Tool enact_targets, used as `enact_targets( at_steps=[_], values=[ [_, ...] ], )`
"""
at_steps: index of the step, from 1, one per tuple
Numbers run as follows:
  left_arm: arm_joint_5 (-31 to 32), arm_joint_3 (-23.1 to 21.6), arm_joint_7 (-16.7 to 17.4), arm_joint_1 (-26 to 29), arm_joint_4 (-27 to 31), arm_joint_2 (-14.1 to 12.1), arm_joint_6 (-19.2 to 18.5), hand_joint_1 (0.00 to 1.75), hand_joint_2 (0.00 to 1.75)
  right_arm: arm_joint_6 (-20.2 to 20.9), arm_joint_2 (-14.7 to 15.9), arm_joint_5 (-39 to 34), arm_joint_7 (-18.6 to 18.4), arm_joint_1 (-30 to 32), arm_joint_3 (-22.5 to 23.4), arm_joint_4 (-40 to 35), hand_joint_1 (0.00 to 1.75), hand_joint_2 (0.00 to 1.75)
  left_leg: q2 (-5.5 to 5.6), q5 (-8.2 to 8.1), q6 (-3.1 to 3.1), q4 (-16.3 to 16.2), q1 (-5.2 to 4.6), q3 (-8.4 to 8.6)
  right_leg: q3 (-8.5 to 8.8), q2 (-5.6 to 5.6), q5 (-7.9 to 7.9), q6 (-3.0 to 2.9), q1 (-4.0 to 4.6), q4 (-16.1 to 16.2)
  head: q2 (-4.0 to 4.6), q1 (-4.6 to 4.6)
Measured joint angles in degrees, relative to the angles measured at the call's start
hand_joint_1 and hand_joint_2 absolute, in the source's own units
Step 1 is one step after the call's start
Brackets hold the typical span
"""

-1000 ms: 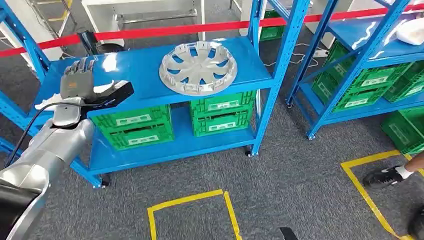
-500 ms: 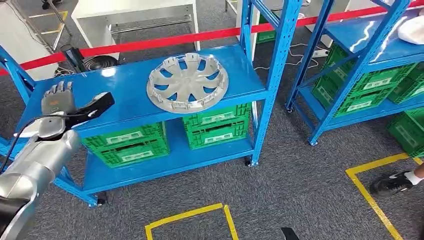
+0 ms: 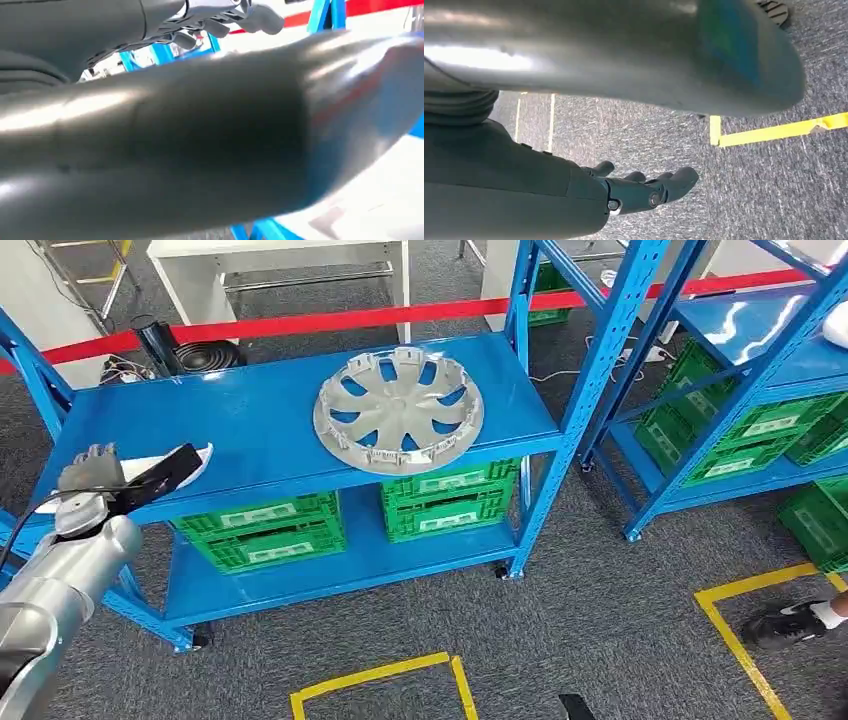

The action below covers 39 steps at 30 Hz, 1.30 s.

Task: Take the parts from the cabinet and place them on the table.

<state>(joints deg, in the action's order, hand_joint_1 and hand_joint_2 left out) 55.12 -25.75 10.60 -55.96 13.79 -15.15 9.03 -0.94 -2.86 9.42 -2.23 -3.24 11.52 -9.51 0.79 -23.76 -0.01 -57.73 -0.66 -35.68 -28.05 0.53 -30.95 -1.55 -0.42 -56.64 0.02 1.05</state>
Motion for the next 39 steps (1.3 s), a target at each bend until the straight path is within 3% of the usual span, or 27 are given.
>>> enact_targets(
  at_steps=[5, 15, 26, 30, 35, 36, 37, 39],
  values=[
    [-0.59, 1.42, -2.21, 0.53, 0.00, -0.15, 0.59, 0.00, 0.00, 0.04, 0.00, 0.31, 0.00, 0.02, 0.00, 0.00, 0.00, 0.00, 0.00, -0.03, -0.07, -0.07, -0.04, 0.00, 0.07, -0.05, -0.02, 0.96, -0.09, 0.18, 0.00, 0.00],
    [-1.09, 4.02, -4.11, 0.55, 0.31, 0.63, 3.80, 0.00, 0.00, -0.04, 0.00, 0.50, 0.00, -0.01, 0.00, 0.00, 0.00, 0.00, -0.02, 0.03, 0.02, 0.00, 0.04, 0.07, 0.11, -0.05, 0.02, 1.03, -0.03, 0.16, 0.00, 0.00],
    [-0.63, 5.64, -5.29, 0.55, 0.37, 1.03, 4.92, 0.00, 0.00, -0.28, 0.00, 0.76, -0.26, -0.01, 0.00, 0.00, 0.00, 0.00, -0.01, 0.03, 0.02, 0.04, 0.04, 0.07, 0.08, -0.04, -0.02, 1.04, -0.02, 0.16, 0.00, 0.02],
    [-0.61, 6.07, -5.40, 0.55, 0.39, 1.07, 5.09, 0.00, 0.00, -0.28, -0.02, 0.83, -0.26, -0.01, 0.00, 0.00, 0.00, 0.00, -0.01, -0.15, -0.15, -0.08, -0.15, 0.06, 0.10, -0.04, -0.07, 1.29, -0.41, 0.24, 0.00, 0.02],
    [-0.46, 6.45, -5.72, 0.50, 0.52, 1.09, 5.29, 0.00, 0.00, -0.28, -0.11, 0.83, -0.17, -0.08, 0.00, 0.00, 0.00, 0.00, 0.01, -0.61, -0.86, 0.00, -0.54, 0.17, 0.36, -0.10, -0.38, 2.16, -0.75, 0.59, 0.00, 0.02],
    [-0.41, 6.47, -5.73, 0.53, 0.81, 1.11, 5.33, 0.00, 0.00, -0.31, -0.11, 0.81, -0.15, -0.07, 0.00, -0.04, 0.00, 0.00, -0.09, -0.40, -1.12, 0.73, 0.15, 0.80, 0.66, -0.16, -0.70, 2.48, -0.62, 0.32, 0.00, 0.04],
    [-0.35, 6.49, -5.79, 0.41, 0.85, 1.29, 5.46, 0.00, 0.00, -0.28, -0.13, 0.79, 0.00, -0.07, 0.00, -0.04, 0.00, 0.00, -0.10, -0.47, -1.19, 1.02, 0.14, 1.20, -0.10, -0.28, -1.14, 2.58, -0.46, -1.25, 0.00, -0.13],
    [-0.28, 6.60, -5.77, 0.16, 0.83, 1.55, 5.46, 0.00, 0.00, -0.33, -0.15, 0.72, 0.00, -0.16, 0.02, -0.04, 0.00, 0.00, -0.19, -0.75, -1.60, 0.98, 0.18, 1.41, -5.42, -0.28, -4.69, 2.60, -0.54, -10.14, 0.00, -0.26]
  ],
)
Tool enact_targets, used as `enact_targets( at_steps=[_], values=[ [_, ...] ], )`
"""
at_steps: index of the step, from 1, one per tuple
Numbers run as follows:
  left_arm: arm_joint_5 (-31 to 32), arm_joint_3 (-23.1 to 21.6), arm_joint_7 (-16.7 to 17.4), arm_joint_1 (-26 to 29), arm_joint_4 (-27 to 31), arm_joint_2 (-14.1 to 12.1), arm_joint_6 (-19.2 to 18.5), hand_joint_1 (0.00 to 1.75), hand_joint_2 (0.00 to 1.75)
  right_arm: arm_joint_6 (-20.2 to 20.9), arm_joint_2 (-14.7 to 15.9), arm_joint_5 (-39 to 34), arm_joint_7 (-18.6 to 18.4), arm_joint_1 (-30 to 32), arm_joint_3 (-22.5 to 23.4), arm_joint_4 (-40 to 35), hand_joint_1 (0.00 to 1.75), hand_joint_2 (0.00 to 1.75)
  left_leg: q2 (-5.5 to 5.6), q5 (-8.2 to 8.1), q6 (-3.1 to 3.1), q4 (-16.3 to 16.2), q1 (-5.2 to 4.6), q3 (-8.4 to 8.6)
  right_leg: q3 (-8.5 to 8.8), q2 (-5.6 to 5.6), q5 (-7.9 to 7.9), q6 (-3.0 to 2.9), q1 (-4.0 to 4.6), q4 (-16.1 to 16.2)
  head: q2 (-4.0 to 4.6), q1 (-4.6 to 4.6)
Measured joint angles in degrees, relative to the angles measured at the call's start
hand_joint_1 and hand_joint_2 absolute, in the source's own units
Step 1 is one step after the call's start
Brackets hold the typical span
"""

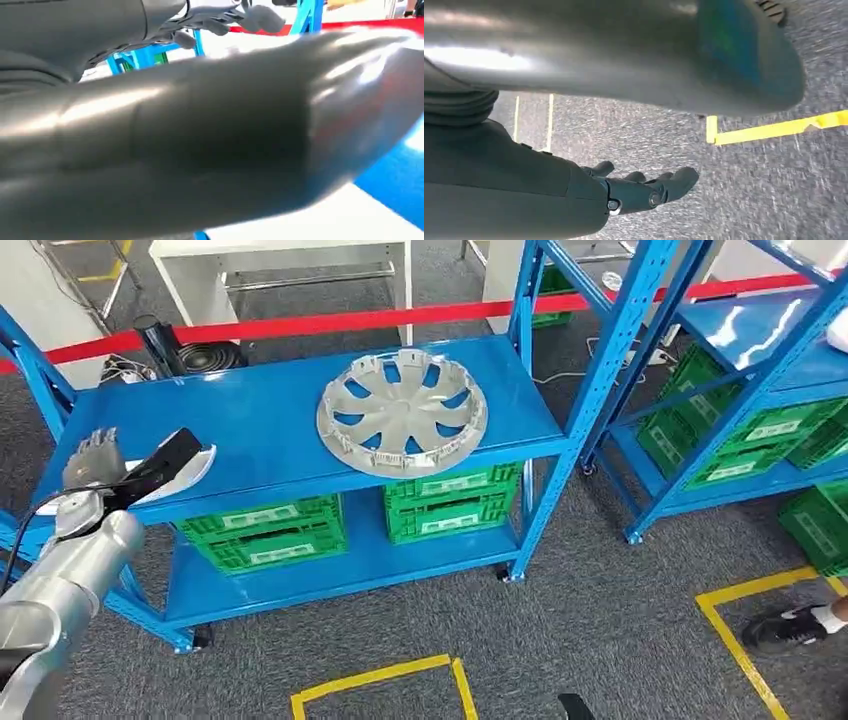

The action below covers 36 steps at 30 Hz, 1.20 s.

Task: Take the parts from the cabinet and place them on the table.

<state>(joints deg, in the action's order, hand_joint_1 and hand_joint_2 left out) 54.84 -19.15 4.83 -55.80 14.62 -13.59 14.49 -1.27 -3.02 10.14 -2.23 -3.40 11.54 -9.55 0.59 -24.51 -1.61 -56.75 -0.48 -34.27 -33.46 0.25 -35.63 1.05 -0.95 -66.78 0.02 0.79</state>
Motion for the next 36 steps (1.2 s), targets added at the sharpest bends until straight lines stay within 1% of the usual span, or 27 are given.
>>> enact_targets(
  at_steps=[1, 2, 3, 4, 5, 6, 7, 8, 11, 12, 13, 14, 15, 16, 17, 18, 19, 20, 21, 22, 24, 25, 26, 27, 31, 33, 36],
  values=[
    [0.02, 0.00, 0.02, 0.06, -0.02, 0.15, -0.02, 0.00, 0.00, -0.02, 0.00, -0.04, -0.02, 0.10, 0.00, 0.00, 0.00, 0.00, 0.01, -0.20, -0.04, -0.12, -0.03, 0.00, -3.27, 0.00, -1.53, -0.05, 0.01, -4.99, 0.00, 0.00],
    [0.04, 0.00, 0.04, 0.14, -0.02, 0.24, -0.02, 0.00, 0.00, -0.04, 0.00, -0.07, -0.02, 0.27, 0.02, 0.00, 0.00, 0.00, 0.02, -0.45, 0.00, -0.32, -0.03, 0.02, -5.79, 0.00, -1.88, -0.11, 0.02, -8.29, 0.00, 0.00],
    [0.20, 0.00, 0.04, 0.24, -0.02, 0.46, -0.02, 0.00, 0.00, -0.04, 0.00, -0.07, -0.02, 0.39, 0.02, 0.00, 0.00, 0.00, 0.11, -0.79, 0.10, -0.59, -0.01, 0.12, -7.19, 0.00, -0.57, -0.19, -0.01, -8.87, 0.00, -0.02],
    [0.24, 0.00, 0.04, 0.32, -0.02, 0.55, -0.02, 0.00, 0.00, -0.04, 0.00, -0.09, 0.00, 0.41, 0.02, 0.00, 0.00, 0.00, 0.14, -1.10, 0.22, -0.79, 0.02, 0.32, -7.09, -0.01, 1.35, -0.29, -0.03, -7.25, 0.00, -0.04],
    [0.26, 0.00, 0.04, 0.35, -0.02, 0.57, -0.02, 0.00, 0.00, -0.04, 0.00, -0.20, 0.00, 0.38, 0.02, 0.00, 0.00, 0.00, 0.15, -1.66, 0.47, -1.19, 0.09, 0.71, -5.52, -0.02, 5.29, -0.45, -0.03, -2.07, 0.00, 0.00],
    [0.31, 0.00, 0.04, 0.33, 0.00, 0.61, -0.02, 0.00, 0.00, -0.06, 0.02, -0.24, 0.00, 0.38, 0.04, 0.00, 0.00, 0.00, 0.15, -2.16, 0.76, -1.57, 0.16, 1.03, -3.61, -0.04, 8.49, -0.59, -0.03, 3.07, 0.00, -0.02],
    [0.33, 0.02, 0.04, 0.32, 0.00, 0.70, 0.00, 0.00, 0.00, -0.13, 0.02, -0.24, 0.00, 0.40, 0.04, 0.00, 0.00, 0.00, 0.10, -2.67, 1.11, -1.97, 0.17, 1.11, -2.55, -0.11, 9.67, -0.74, -0.01, 6.61, 0.00, -0.02],
    [0.35, 0.07, 0.04, 0.25, 0.00, 0.72, 0.00, 0.00, 0.00, -0.13, 0.00, -0.24, 0.00, 0.38, 0.04, 0.02, 0.00, 0.00, 0.20, -3.03, 1.66, -2.44, -0.29, 0.77, -1.93, -0.03, 8.85, -0.89, 0.24, 6.93, 0.00, -0.07],
    [0.35, 0.33, -0.02, 0.34, 0.00, 0.81, 0.02, 0.00, 0.00, -0.22, 0.00, -0.26, 0.02, 0.53, 0.09, 0.02, 0.00, 0.00, 0.40, -2.94, 2.63, -1.77, -0.09, 1.04, -2.12, 0.04, 8.54, -1.90, 0.45, 6.77, 0.00, 0.02],
    [0.35, 0.39, -0.07, 0.32, 0.02, 0.72, 0.04, 0.00, 0.00, -0.22, -0.02, -0.24, 0.02, 0.40, 0.07, 0.02, 0.00, 0.00, 0.41, -3.13, 2.94, -1.84, -0.11, 1.23, -1.80, 0.05, 8.74, -2.37, 0.15, 7.15, 0.00, 0.07],
    [0.29, 0.50, -0.20, 0.39, 0.13, 0.59, 0.07, 0.00, 0.00, -0.20, -0.09, -0.24, 0.04, 0.40, 0.09, 0.02, 0.00, 0.00, 0.16, -3.72, 3.35, -2.60, 0.01, 0.81, -1.41, 0.11, 8.74, -2.67, -0.05, 7.44, 0.00, 0.09],
    [0.05, 0.68, -0.43, 0.28, 0.11, 0.50, 0.05, 0.00, 0.00, -0.22, -0.09, -0.22, 0.07, 0.37, 0.09, 0.02, 0.00, 0.00, 0.01, -4.91, 3.74, -5.05, 0.04, -0.39, -1.12, 0.09, 8.59, -2.95, -0.09, 7.55, 0.00, 0.52],
    [-0.79, 1.00, -1.01, 0.27, 0.09, 0.48, -0.15, 0.00, 0.00, -0.20, -0.09, -0.22, 0.07, 0.36, 0.11, 0.02, 0.00, 0.00, -0.08, -6.86, 4.10, -9.58, 0.21, -2.74, -0.92, 0.09, 8.43, -3.18, -0.09, 7.59, 0.00, 0.41],
    [-1.64, 1.40, -2.23, 0.46, 0.07, 0.46, -1.10, 0.00, 0.00, -0.11, -0.09, -0.22, 0.04, 0.39, 0.11, 0.02, 0.00, 0.00, -0.16, -8.73, 4.35, -14.94, 0.33, -5.75, -0.71, 0.09, 8.18, -3.38, -0.08, 7.57, 0.00, 0.48],
    [-2.29, 1.79, -2.82, 0.83, -0.02, 0.46, -1.48, 0.00, 0.00, -0.07, -0.09, -0.22, 0.02, 0.40, 0.13, 0.02, 0.00, 0.00, -0.21, -9.58, 4.48, -18.78, 0.42, -8.16, -0.53, 0.09, 7.94, -3.44, -0.08, 7.55, 0.00, 0.46],
    [-2.87, 2.10, -3.19, 1.17, -0.02, 0.44, -1.75, 0.00, 0.00, 0.04, -0.09, -0.18, 0.02, 0.45, 0.13, 0.02, 0.00, 0.00, -0.22, -9.08, 4.59, -20.36, 0.52, -9.60, -0.21, 0.11, 7.68, -3.43, -0.08, 7.55, 0.00, 0.46],
    [-3.37, 2.54, -3.39, 1.38, -0.02, 0.44, -1.84, 0.00, 0.00, 0.07, -0.09, -0.02, 0.02, 0.46, 0.13, 0.02, 0.00, 0.00, -0.22, -7.20, 4.57, -19.10, 0.61, -9.49, 0.22, 0.15, 7.37, -3.43, -0.08, 7.54, 0.00, 0.48],
    [-3.82, 3.10, -3.72, 1.41, -0.02, 0.41, -1.84, 0.00, 1.75, 0.13, -0.09, 0.00, 0.02, 0.44, 0.13, 0.02, 0.00, 0.00, -0.23, -4.14, 4.50, -15.22, 0.65, -8.12, 0.77, 0.18, 6.99, -3.36, -0.08, 7.52, 0.00, 0.46],
    [-3.89, 3.50, -3.76, 1.38, 0.02, 0.30, -1.84, 0.00, 1.75, 0.15, -0.09, 0.02, 0.02, 0.43, 0.13, 0.02, 0.00, 0.00, -0.26, -0.64, 4.32, -9.72, 0.65, -5.75, 1.45, 0.20, 6.55, -3.25, -0.08, 7.52, 0.00, 0.46],
    [-3.85, 3.95, -3.35, 1.35, 0.04, 0.09, -1.84, 0.00, 1.75, 0.18, -0.09, 0.04, 0.02, 0.43, 0.13, 0.02, 0.00, 0.00, -0.33, 2.13, 4.10, -4.24, 0.65, -3.48, 1.94, 0.22, 6.08, -3.04, -0.08, 7.56, 0.00, 0.46],
    [-3.58, 4.33, -3.13, 1.24, 0.00, -0.22, -2.34, 0.00, 1.75, 0.22, -0.09, 0.04, 0.00, 0.28, 0.20, 0.04, 0.00, 0.00, -0.29, 0.45, 3.49, -1.58, 0.22, -1.78, 1.67, 0.34, 5.79, -2.45, 0.18, 7.43, 0.00, 0.50],
    [-3.61, 4.59, -3.32, 1.40, 0.02, -0.24, -2.73, 0.00, 1.75, 0.22, -0.09, 0.04, 0.00, 0.36, 0.26, 0.02, 0.00, 0.00, -0.25, 0.72, 3.27, -1.54, 0.43, -1.96, 1.55, 0.30, 5.80, -2.37, 0.28, 7.34, 0.00, 0.35],
    [-3.63, 4.94, -3.48, 1.59, 0.00, -0.26, -3.30, 0.00, 1.75, 0.22, -0.02, 0.04, 0.00, 0.51, 0.39, 0.04, 0.00, 0.00, -0.14, 0.69, 3.47, -1.45, 0.45, -1.99, 1.52, 0.31, 5.96, -2.95, 0.45, 7.48, 0.00, 0.40],
    [-3.58, 5.18, -3.63, 1.74, 0.00, -0.26, -3.89, 0.00, 1.75, 0.26, -0.02, -0.02, 0.00, 0.57, 0.48, 0.04, 0.00, 0.00, 0.01, 0.65, 3.41, -1.45, 0.39, -2.02, 1.66, 0.11, 5.99, -3.06, 0.50, 7.70, 0.00, 0.37],
    [-2.32, 5.25, -3.41, 1.75, 0.00, -0.26, -6.86, 0.00, 1.75, 0.35, -0.02, -0.11, 0.11, 0.46, 0.50, 0.04, 0.00, 0.00, 0.17, 0.32, 2.80, -1.46, 0.32, -1.97, 2.16, -0.03, 5.96, -2.99, 0.47, 8.42, 0.00, 0.35],
    [-1.99, 5.25, -4.07, 1.74, 0.00, -0.24, -8.35, 0.00, 1.75, 0.33, -0.02, -0.24, 0.09, 0.46, 0.55, 0.04, 0.00, 0.00, 0.15, 0.28, 2.69, -1.48, 0.30, -1.97, 2.22, -0.02, 6.03, -2.80, 0.46, 8.62, 0.00, 0.37],
    [-1.38, 5.22, -5.96, 1.74, 0.00, -0.20, -11.56, 0.00, 1.75, 0.39, -0.04, -0.24, 0.11, 0.48, 0.55, 0.04, 0.00, 0.00, 0.11, 0.27, 2.54, -1.52, 0.22, -1.97, 2.26, -0.01, 6.06, -1.96, 0.33, 8.76, 0.00, 0.37]
  ],
)
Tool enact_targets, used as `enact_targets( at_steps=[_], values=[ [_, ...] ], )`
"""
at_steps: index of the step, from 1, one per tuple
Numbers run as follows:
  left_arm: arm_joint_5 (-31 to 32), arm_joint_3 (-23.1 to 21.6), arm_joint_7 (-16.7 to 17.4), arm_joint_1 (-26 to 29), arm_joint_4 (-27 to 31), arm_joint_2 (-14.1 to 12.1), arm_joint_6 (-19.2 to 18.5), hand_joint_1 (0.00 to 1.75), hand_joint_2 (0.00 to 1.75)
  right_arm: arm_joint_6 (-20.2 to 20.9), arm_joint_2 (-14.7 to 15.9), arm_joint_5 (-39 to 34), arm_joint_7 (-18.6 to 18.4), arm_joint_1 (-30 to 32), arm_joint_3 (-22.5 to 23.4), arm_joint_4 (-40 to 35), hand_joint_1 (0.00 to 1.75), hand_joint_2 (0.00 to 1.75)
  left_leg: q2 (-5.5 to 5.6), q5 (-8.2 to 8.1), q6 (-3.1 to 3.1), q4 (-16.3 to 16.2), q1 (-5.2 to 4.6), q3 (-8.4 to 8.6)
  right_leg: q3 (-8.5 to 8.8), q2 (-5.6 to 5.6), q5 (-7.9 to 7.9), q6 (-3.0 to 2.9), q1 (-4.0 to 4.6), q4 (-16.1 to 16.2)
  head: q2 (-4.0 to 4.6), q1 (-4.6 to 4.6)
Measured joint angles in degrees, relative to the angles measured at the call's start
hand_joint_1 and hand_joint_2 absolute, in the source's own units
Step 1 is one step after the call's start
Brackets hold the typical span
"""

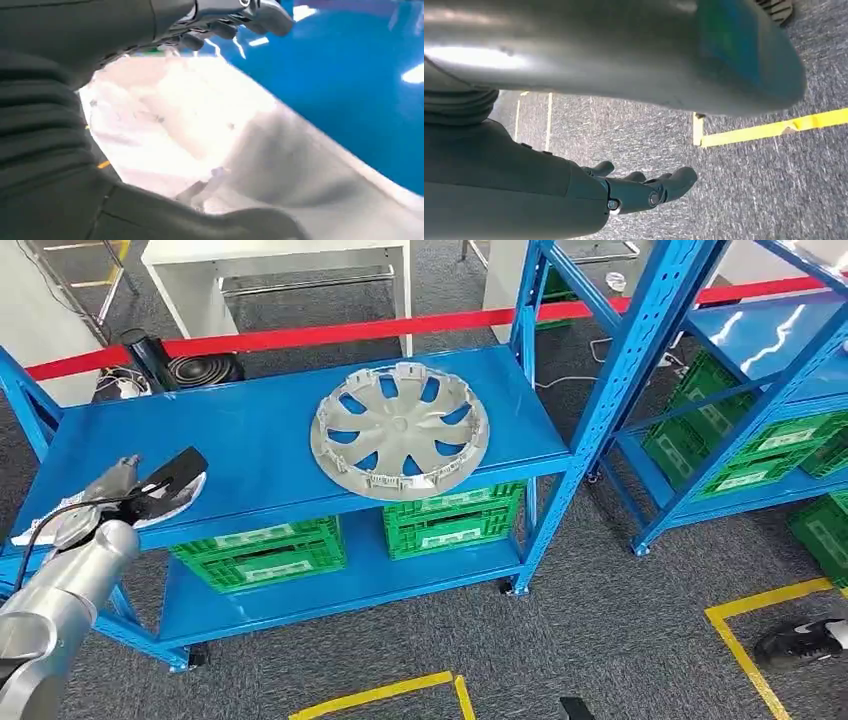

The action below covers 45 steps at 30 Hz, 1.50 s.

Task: Take the parts from the cabinet and place them on the table.

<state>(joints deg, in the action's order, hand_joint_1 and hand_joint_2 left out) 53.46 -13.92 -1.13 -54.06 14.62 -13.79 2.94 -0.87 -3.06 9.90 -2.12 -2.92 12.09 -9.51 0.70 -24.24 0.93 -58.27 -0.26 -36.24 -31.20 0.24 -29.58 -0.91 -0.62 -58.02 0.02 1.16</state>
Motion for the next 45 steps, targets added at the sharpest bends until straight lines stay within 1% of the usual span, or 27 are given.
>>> enact_targets(
  at_steps=[3, 6, 11, 15, 20, 22, 24, 26, 27, 28, 30, 31, 32, 34, 36, 38, 39, 40, 41, 42, 43, 44, 45],
  values=[
    [-0.37, 0.00, -2.10, 0.00, 0.00, 0.00, -2.64, 0.00, 1.75, 0.00, 0.02, 0.02, 0.09, 0.01, 0.02, 0.00, 0.00, 0.00, -0.02, 0.07, -0.11, -0.01, -0.02, 0.01, 0.00, 0.00, 0.09, 0.18, -0.01, 0.00, 0.00, 0.00],
    [-1.20, 0.02, -4.13, -0.01, 0.00, -0.02, -4.79, 0.00, 1.75, 0.02, 0.02, 0.02, 0.15, 0.01, 0.02, 0.00, 0.00, 0.00, -0.02, 0.11, -0.16, 0.00, -0.02, 0.05, 0.01, -0.01, 0.12, 0.22, 0.00, 0.00, 0.00, 0.02],
    [-2.36, 0.39, -6.70, -0.01, 0.00, -0.02, -6.87, 0.00, 1.75, 0.37, 0.02, 0.02, 0.15, 0.01, 0.28, 0.00, 0.00, 0.00, -0.05, 0.14, -0.13, 0.03, 0.08, 0.07, 0.02, 0.00, 0.12, 0.22, 0.03, -0.01, 0.00, 0.02],
    [-1.97, 0.39, -6.78, 0.00, 0.02, 0.00, -6.74, 0.00, 1.75, 0.44, 0.02, 0.02, 0.15, 0.01, 0.48, 0.00, 0.00, 0.00, -0.05, 0.16, -0.11, 0.06, 0.10, 0.09, 0.02, 0.00, 0.12, 0.22, 0.05, -0.01, 0.00, 0.02],
    [-1.66, 0.39, -5.45, 0.01, 0.11, 0.20, -4.57, 0.00, 1.75, 0.17, 0.02, 0.02, 0.15, 0.01, 0.90, 0.00, 0.00, 0.00, -0.05, 0.16, -0.11, 0.07, 0.10, 0.10, 0.02, 0.01, 0.12, 0.22, 0.08, -0.01, 0.00, 0.02],
    [-1.25, 0.39, -4.75, 0.02, 0.13, 0.29, -1.98, 0.00, 1.75, 0.00, 0.02, 0.11, 0.11, 0.01, 0.98, 0.00, 0.00, 0.00, -0.05, 0.16, -0.11, 0.07, 0.09, 0.10, 0.01, 0.01, 0.12, 0.22, 0.08, -0.01, 0.00, 0.02],
    [-1.16, 0.41, -3.68, 0.01, 0.18, 0.50, 2.30, 0.00, 1.75, -0.28, 0.00, 0.22, 0.07, 0.01, 1.07, 0.00, 0.00, 0.00, -0.05, 0.16, -0.11, 0.07, 0.09, 0.10, 0.02, 0.01, 0.12, 0.22, 0.08, -0.01, 0.00, 0.02],
    [-0.65, 0.57, -2.43, 0.16, 0.35, 0.70, 8.38, 0.00, 1.75, -0.42, 0.00, 0.31, 0.02, 0.00, 1.22, 0.00, 0.00, 0.00, -0.05, 0.16, -0.11, 0.07, 0.09, 0.09, 0.02, 0.01, 0.12, 0.22, 0.08, -0.01, 0.00, 0.02],
    [-0.41, 0.85, -1.47, 0.25, 0.57, 0.81, 14.13, 0.00, 1.75, -0.50, 0.00, 0.39, -0.11, -0.01, 1.27, 0.00, 0.00, 0.00, -0.05, 0.16, -0.11, 0.06, 0.09, 0.09, 0.03, 0.01, 0.12, 0.22, 0.09, -0.01, 0.00, 0.02],
    [0.13, 1.12, -0.86, 0.26, 0.61, 0.90, 18.95, 0.00, 1.75, -0.67, 0.00, 0.48, -0.13, 0.00, 1.29, 0.00, 0.00, 0.00, -0.05, 0.16, -0.11, 0.06, 0.09, 0.10, 0.03, 0.00, 0.12, 0.22, 0.09, -0.01, 0.00, 0.02],
    [0.83, 2.01, -0.57, 0.33, 0.61, 1.07, 30.64, 0.00, 1.75, -1.20, -0.07, 0.89, -0.28, 0.00, 1.29, 0.00, 0.00, 0.00, -0.05, 0.16, -0.11, 0.06, 0.08, 0.10, 0.02, 0.01, 0.12, 0.22, 0.09, -0.01, 0.00, 0.02],
    [1.69, 2.47, -0.29, 0.34, 0.77, 1.14, 33.69, 0.00, 1.75, -1.29, -0.09, 1.01, -0.28, 0.01, 1.29, 0.00, 0.00, 0.00, -0.07, 0.16, -0.11, 0.06, 0.08, 0.12, 0.03, 0.02, 0.12, 0.22, 0.08, -0.01, 0.00, 0.02],
    [3.89, 3.88, -0.22, 1.12, 2.58, 1.27, 35.57, 0.00, 1.75, -1.42, -0.15, 1.05, -0.28, 0.00, 1.29, 0.00, 0.00, 0.00, -0.07, 0.16, -0.11, 0.06, 0.08, 0.13, 0.02, 0.03, 0.12, 0.22, 0.07, -0.01, 0.00, 0.02],
    [7.90, 9.23, -1.46, 2.47, 6.99, 1.86, 36.95, 0.00, 1.75, -1.46, -0.24, 1.14, -0.28, 0.01, 1.29, 0.00, 0.00, 0.00, -0.05, 0.16, -0.11, 0.06, 0.10, 0.12, 0.02, 0.01, 0.12, 0.22, 0.06, -0.01, 0.00, 0.00],
    [9.90, 14.33, -3.46, 2.24, 7.63, 2.47, 37.13, 0.00, 1.75, -1.44, -0.26, 1.14, -0.17, -0.05, 1.31, 0.00, 0.00, 0.00, -0.08, 0.16, -0.11, 0.07, 0.08, 0.14, 0.04, 0.02, 0.12, 0.22, 0.08, -0.01, 0.00, 0.04],
    [10.38, 18.08, -4.75, 1.82, 7.26, 2.93, 37.24, 0.00, 1.75, -1.38, -0.26, 1.14, -0.11, 0.03, 1.31, 0.00, 0.00, 0.00, -0.17, 0.16, -0.11, 0.07, 0.09, 0.15, 0.01, 0.06, 0.13, 0.23, 0.08, -0.01, 0.00, 0.02],
    [10.47, 19.57, -5.08, 1.73, 7.12, 3.13, 36.95, 0.00, 1.75, -1.38, -0.26, 1.14, -0.11, 0.05, 1.33, 0.00, 0.00, 0.00, -0.22, 0.16, -0.11, 0.07, 0.09, 0.16, -0.01, 0.07, 0.13, 0.23, 0.07, -0.01, 0.00, 0.02],
    [10.25, 20.82, -5.90, 1.39, 6.74, 3.43, 34.14, 0.00, 1.75, -1.29, -0.26, 1.14, -0.11, 0.04, 1.36, 0.00, 0.00, 0.00, -0.23, 0.16, -0.11, 0.07, 0.09, 0.16, -0.05, 0.08, 0.12, 0.23, 0.07, -0.01, 0.00, 0.02],
    [10.05, 21.66, -7.20, 0.61, 5.63, 3.63, 29.33, 0.00, 1.75, -0.92, -0.26, 1.11, -0.07, 0.03, 1.36, 0.00, 0.00, 0.00, -0.20, 0.16, -0.12, 0.07, 0.10, 0.16, -0.03, 0.06, 0.12, 0.23, 0.07, -0.01, 0.00, 0.02],
    [10.58, 22.01, -8.93, -0.10, 4.58, 3.76, 23.54, 0.00, 1.75, -0.52, -0.26, 1.14, 0.02, 0.01, 1.38, 0.00, 0.00, 0.00, -0.15, 0.17, -0.13, 0.07, 0.10, 0.16, 0.00, 0.01, 0.12, 0.23, 0.06, -0.01, 0.00, 0.00],
    [12.03, 21.90, -12.06, -0.46, 3.84, 3.54, 12.65, 0.00, 1.75, 0.07, -0.24, 1.22, 0.15, -0.01, 1.38, 0.00, 0.00, 0.00, -0.12, 0.17, -0.13, 0.08, 0.09, 0.16, 0.11, 0.01, 0.12, 0.23, 0.07, -0.01, 0.00, 0.02],
    [13.25, 21.55, -15.10, -0.92, 3.61, 2.93, -0.58, 0.00, 1.75, 0.44, -0.24, 1.25, 0.26, 0.00, 1.38, 0.00, 0.00, 0.00, -0.12, 0.18, -0.13, 0.08, 0.09, 0.18, 0.12, 0.01, 0.12, 0.23, 0.11, -0.01, 0.00, 0.02],
    [13.68, 21.20, -17.95, -1.14, 3.28, 2.41, -12.10, 0.00, 1.75, 0.79, -0.24, 1.27, 0.26, 0.02, 1.38, 0.00, 0.00, 0.00, -0.12, 0.20, -0.10, 0.09, 0.09, 0.18, 0.12, 0.01, 0.12, 0.23, 0.13, -0.02, 0.00, 0.00]
  ],
)
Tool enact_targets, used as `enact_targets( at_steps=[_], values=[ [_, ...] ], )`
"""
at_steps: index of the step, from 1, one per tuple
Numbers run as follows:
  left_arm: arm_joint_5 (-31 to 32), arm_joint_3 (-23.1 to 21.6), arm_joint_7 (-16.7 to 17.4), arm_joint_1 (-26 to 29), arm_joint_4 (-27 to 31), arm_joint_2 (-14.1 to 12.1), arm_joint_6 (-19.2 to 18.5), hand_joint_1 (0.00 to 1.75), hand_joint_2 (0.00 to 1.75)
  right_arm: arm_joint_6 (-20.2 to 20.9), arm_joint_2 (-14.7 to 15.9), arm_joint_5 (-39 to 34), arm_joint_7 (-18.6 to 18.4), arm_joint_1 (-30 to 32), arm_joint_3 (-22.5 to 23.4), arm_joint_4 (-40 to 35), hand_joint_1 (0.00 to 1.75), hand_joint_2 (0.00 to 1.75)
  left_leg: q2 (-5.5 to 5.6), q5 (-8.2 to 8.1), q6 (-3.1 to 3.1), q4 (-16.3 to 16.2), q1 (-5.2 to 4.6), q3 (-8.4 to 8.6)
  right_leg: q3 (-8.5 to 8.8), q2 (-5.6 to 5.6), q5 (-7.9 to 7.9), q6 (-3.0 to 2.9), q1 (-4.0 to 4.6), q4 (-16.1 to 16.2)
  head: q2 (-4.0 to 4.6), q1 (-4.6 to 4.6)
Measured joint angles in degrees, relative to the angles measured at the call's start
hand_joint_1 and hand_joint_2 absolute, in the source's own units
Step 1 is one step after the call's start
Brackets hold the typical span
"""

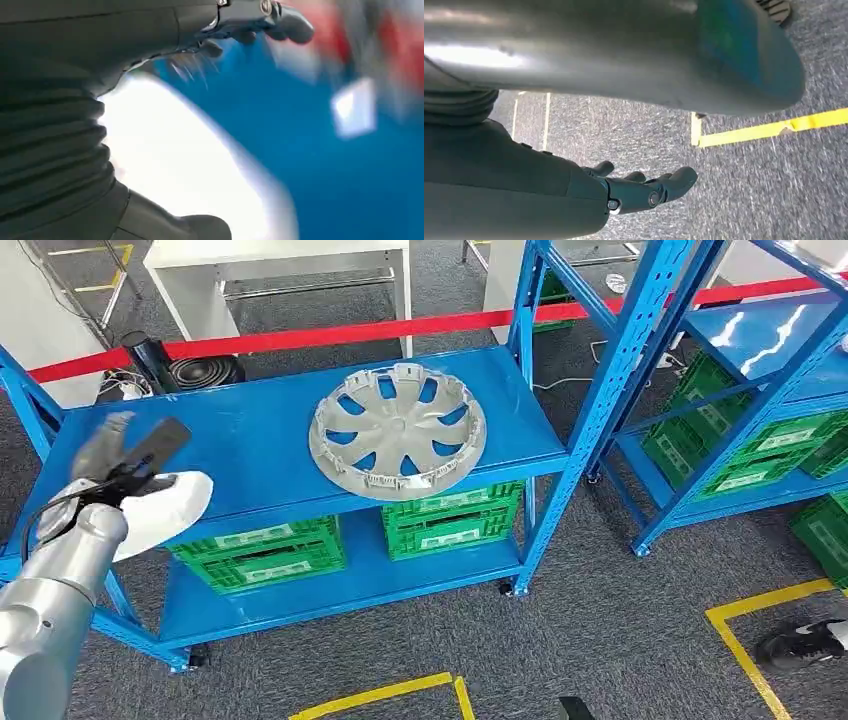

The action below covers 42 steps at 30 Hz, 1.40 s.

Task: Take the parts from the cabinet and place them on the table.

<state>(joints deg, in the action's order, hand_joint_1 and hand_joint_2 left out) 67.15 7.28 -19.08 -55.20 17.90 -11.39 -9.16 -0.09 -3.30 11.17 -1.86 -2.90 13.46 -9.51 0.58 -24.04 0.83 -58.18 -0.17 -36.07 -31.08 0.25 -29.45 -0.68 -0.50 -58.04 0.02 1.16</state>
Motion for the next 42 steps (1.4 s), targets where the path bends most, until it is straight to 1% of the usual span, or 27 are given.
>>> enact_targets(
  at_steps=[1, 2, 3, 6, 13, 17, 21, 23, 28, 30, 35, 38, 41, 42],
  values=[
    [-0.18, -0.16, -2.43, 0.01, -0.18, -0.16, -8.25, 0.00, 1.75, 0.11, 0.02, 0.11, 0.00, 0.00, 0.00, 0.00, 0.00, 0.00, -0.03, 0.00, 0.00, 0.00, -0.01, 0.00, -0.01, 0.04, 0.01, 0.00, 0.00, -0.02, 0.00, 0.02],
    [-0.68, -0.31, -4.60, 0.03, -0.37, -0.57, -14.38, 0.00, 1.75, 0.11, 0.02, 0.15, -0.02, 0.00, 0.00, 0.00, 0.00, 0.00, -0.16, -0.01, 0.01, 0.00, 0.00, 0.00, -0.06, 0.17, 0.02, 0.00, 0.01, -0.02, 0.00, 0.00],
    [-1.29, -0.42, -6.12, 0.03, -0.53, -1.03, -17.91, 0.00, 1.75, 0.11, 0.02, 0.17, -0.02, 0.02, 0.00, 0.00, 0.00, 0.00, -0.29, -0.02, 0.02, 0.00, 0.00, 0.00, -0.10, 0.33, 0.03, 0.00, 0.01, -0.02, 0.00, 0.02],
    [-2.65, -0.57, -8.52, -0.12, -0.90, -2.12, -18.38, 0.00, 1.75, 0.11, 0.02, 0.24, -0.02, 0.29, 0.00, 0.00, 0.00, 0.00, -0.30, -0.02, 0.01, 0.00, -0.01, 0.00, -0.14, 0.37, 0.03, 0.03, -0.01, -0.02, 0.00, 0.02],
    [-3.63, -0.92, -10.14, -0.20, -1.16, -3.65, -18.79, 0.00, 1.75, 0.11, 0.04, 0.28, -0.04, 0.28, 0.00, 0.00, 0.00, 0.00, -0.22, -0.02, 0.02, 0.03, 0.00, 0.00, -0.11, 0.20, 0.01, 0.01, 0.01, -0.02, 0.00, 0.02],
    [-3.69, -0.98, -10.07, -0.09, -1.25, -3.76, -17.05, 0.00, 1.75, 0.11, 0.04, 0.28, -0.04, 0.27, 0.00, 0.00, 0.00, 0.00, -0.20, -0.02, 0.02, 0.03, 0.00, 0.00, -0.10, 0.19, 0.01, 0.01, 0.01, -0.02, 0.00, 0.02],
    [-4.13, -1.01, -9.17, 0.26, -1.25, -3.76, -13.22, 0.00, 1.75, 0.11, 0.04, 0.33, -0.02, 0.27, 0.00, 0.00, 0.00, 0.00, -0.20, -0.02, 0.02, 0.02, 0.00, 0.00, -0.10, 0.19, 0.01, 0.01, 0.00, -0.02, 0.00, 0.02],
    [-3.50, -1.49, -7.95, 0.46, -1.25, -3.74, -9.61, 0.00, 1.75, 0.11, 0.04, 0.48, -0.02, 0.27, 0.00, 0.00, 0.00, 0.00, -0.20, -0.02, 0.02, 0.02, 0.00, 0.00, -0.10, 0.19, 0.01, 0.01, 0.00, -0.02, 0.00, 0.02],
    [1.95, -5.25, -2.88, 1.26, -1.03, -3.72, 0.75, 0.00, 1.75, 0.11, 0.02, 0.83, -0.11, 0.26, 0.00, 0.00, 0.00, 0.00, -0.20, -0.02, 0.02, 0.02, 0.00, 0.00, -0.10, 0.19, 0.01, 0.01, 0.00, -0.02, 0.00, 0.02],
    [3.56, -7.12, -1.33, 1.50, -1.03, -3.67, 3.21, 0.00, 1.75, 0.09, 0.02, 0.96, -0.22, 0.26, 0.00, 0.00, 0.00, 0.00, -0.19, -0.02, 0.02, 0.02, 0.00, 0.00, -0.10, 0.19, 0.01, 0.01, 0.00, -0.02, 0.00, 0.02],
    [4.39, -9.62, -0.21, 2.02, -1.03, -3.61, 4.18, 0.00, 1.75, 0.09, 0.02, 0.98, -0.33, 0.25, 0.00, 0.00, 0.00, 0.00, -0.21, -0.02, 0.02, 0.02, 0.00, 0.00, -0.11, 0.18, 0.01, 0.01, 0.01, -0.02, 0.00, 0.02],
    [5.51, -11.04, 1.86, 2.13, -1.09, -3.59, 5.62, 0.00, 1.75, 0.05, 0.02, 1.09, -0.33, 0.24, 0.00, 0.00, 0.00, 0.00, -0.21, -0.02, 0.02, 0.02, 0.00, 0.00, -0.11, 0.19, 0.01, 0.01, 0.00, -0.02, 0.00, 0.02],
    [5.72, -11.91, 3.13, 2.23, -1.14, -3.54, 6.69, 0.00, 1.75, -0.09, 0.02, 1.18, -0.35, 0.24, 0.00, 0.00, 0.00, 0.00, -0.20, -0.02, 0.02, 0.02, 0.00, 0.00, -0.10, 0.18, 0.01, 0.01, 0.00, -0.02, 0.00, 0.02],
    [5.90, -12.18, 4.29, 2.30, -1.14, -3.52, 7.52, 0.00, 1.75, -0.11, 0.02, 1.18, -0.37, 0.24, 0.00, 0.00, 0.00, 0.00, -0.20, -0.02, 0.02, 0.02, 0.00, 0.00, -0.10, 0.18, 0.01, 0.01, 0.00, -0.02, 0.00, 0.02]
  ],
)
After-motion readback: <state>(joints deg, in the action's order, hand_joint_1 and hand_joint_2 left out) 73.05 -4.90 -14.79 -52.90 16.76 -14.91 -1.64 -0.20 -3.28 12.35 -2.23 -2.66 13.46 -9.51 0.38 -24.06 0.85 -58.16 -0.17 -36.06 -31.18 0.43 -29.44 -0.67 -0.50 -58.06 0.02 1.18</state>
